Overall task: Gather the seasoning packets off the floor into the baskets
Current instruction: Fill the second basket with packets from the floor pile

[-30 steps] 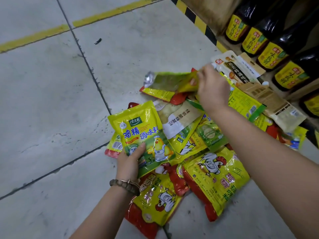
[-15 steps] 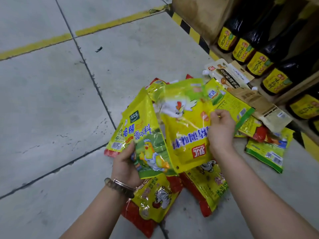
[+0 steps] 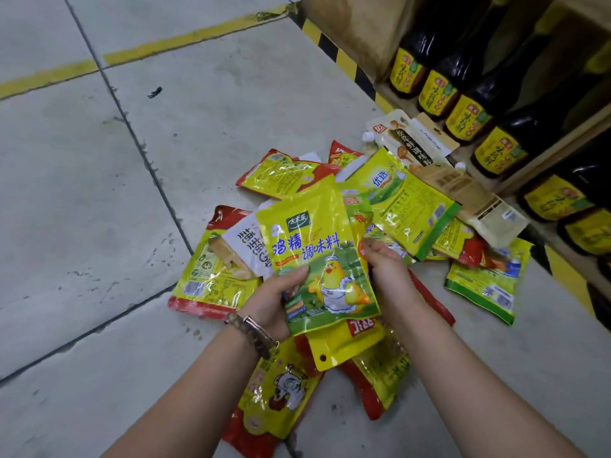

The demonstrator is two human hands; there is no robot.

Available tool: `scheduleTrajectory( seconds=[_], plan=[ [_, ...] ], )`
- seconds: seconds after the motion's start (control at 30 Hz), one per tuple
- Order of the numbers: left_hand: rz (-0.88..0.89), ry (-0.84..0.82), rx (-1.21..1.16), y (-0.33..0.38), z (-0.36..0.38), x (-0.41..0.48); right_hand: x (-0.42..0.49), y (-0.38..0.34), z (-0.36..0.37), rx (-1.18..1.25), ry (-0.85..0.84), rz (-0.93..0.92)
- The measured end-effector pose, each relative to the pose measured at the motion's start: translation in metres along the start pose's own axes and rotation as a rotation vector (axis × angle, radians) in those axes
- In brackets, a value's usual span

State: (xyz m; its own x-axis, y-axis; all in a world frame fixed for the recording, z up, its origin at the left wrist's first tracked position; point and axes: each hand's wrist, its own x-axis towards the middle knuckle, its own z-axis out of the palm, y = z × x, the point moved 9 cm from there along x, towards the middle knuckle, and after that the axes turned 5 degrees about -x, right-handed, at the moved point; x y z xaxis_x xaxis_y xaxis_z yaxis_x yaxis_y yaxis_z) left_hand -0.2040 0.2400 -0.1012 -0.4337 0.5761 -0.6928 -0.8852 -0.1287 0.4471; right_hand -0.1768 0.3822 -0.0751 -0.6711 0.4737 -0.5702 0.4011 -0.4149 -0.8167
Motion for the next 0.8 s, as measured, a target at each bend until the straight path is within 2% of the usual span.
scheduleTrajectory(
  seconds=[0.03, 0.1, 0.2, 0.27, 0.33, 0.5, 0.6, 0.7, 0.8],
  plan=[
    [-0.004, -0.001, 0.018, 0.001, 0.004, 0.002, 0.011, -0.005, -0.011, -0.219, 0.046, -0.025],
    [0.02, 0.026, 0.021, 0.005, 0.007, 0.007, 0.038, -0.038, -0.043, -0.612, 0.242, -0.173],
    [0.075, 0.107, 0.017, 0.007, 0.005, 0.015, 0.077, -0.101, -0.078, -0.838, 0.45, -0.356],
    [0.111, 0.162, 0.047, 0.009, 0.003, 0.018, 0.114, -0.116, -0.093, -1.021, 0.42, -0.31],
    [0.145, 0.188, 0.107, 0.01, 0.003, 0.023, 0.145, -0.113, -0.103, -1.174, 0.317, -0.193],
    [0.186, 0.221, 0.198, 0.012, 0.004, 0.028, 0.161, -0.107, -0.115, -1.279, 0.245, -0.055],
    [0.193, 0.228, 0.226, 0.014, 0.006, 0.028, 0.15, -0.091, -0.113, -1.18, 0.179, 0.055],
    [0.206, 0.202, 0.238, 0.017, 0.001, 0.032, 0.132, -0.094, -0.111, -1.096, 0.218, -0.052],
    [0.134, 0.215, 0.187, 0.012, -0.003, 0.03, 0.096, -0.097, -0.113, -1.013, 0.25, -0.136]
  ],
)
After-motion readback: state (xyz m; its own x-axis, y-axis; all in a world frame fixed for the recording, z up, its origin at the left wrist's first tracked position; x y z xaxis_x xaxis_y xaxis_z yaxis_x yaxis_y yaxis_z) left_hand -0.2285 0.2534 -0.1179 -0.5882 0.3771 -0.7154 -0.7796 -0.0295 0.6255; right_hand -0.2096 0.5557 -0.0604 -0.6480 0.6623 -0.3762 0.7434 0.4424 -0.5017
